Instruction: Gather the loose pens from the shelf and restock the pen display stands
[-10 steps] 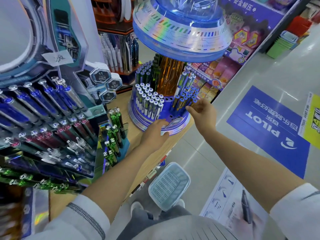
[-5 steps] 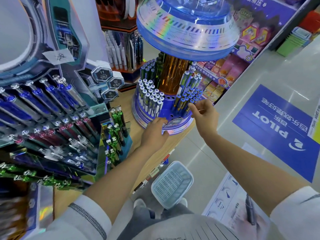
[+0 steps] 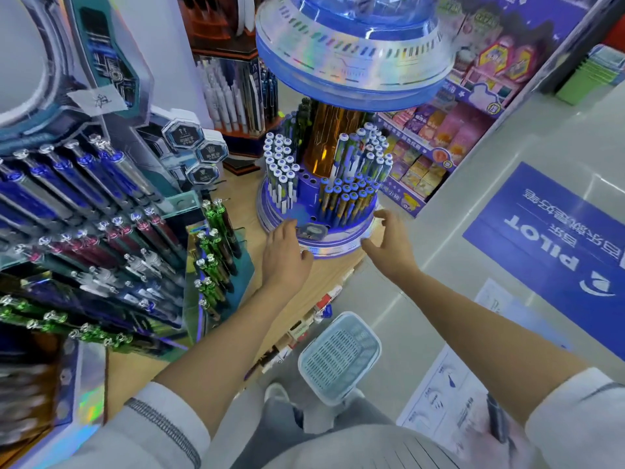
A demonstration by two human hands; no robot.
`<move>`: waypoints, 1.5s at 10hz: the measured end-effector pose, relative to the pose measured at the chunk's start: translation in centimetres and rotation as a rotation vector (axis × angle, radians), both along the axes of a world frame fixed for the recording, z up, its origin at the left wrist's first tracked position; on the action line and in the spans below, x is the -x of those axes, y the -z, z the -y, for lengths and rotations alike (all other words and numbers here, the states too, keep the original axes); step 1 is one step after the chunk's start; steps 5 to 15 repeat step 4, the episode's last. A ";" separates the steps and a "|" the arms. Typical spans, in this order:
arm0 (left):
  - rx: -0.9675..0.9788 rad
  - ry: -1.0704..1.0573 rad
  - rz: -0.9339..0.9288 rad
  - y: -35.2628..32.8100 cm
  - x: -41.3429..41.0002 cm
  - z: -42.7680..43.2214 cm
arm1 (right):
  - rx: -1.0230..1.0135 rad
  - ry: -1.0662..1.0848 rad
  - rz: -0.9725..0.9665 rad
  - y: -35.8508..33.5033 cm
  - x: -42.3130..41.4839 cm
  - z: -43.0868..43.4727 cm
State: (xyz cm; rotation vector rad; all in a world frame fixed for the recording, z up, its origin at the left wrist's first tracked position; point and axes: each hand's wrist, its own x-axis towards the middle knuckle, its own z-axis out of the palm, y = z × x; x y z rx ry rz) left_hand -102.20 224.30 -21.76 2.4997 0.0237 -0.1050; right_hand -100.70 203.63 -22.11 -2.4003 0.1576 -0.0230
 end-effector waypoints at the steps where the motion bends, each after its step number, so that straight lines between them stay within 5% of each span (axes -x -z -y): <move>1: -0.019 -0.028 -0.031 0.3 1.1 0.6 | 0.007 -0.158 -0.118 1.1 0.3 0.8; 4: -0.074 -0.141 -0.177 1.8 5.8 4.1 | -0.076 -0.424 -0.153 3.1 1.0 3.2; 15: -0.074 -0.141 -0.177 1.8 5.8 4.1 | -0.076 -0.424 -0.153 3.1 1.0 3.2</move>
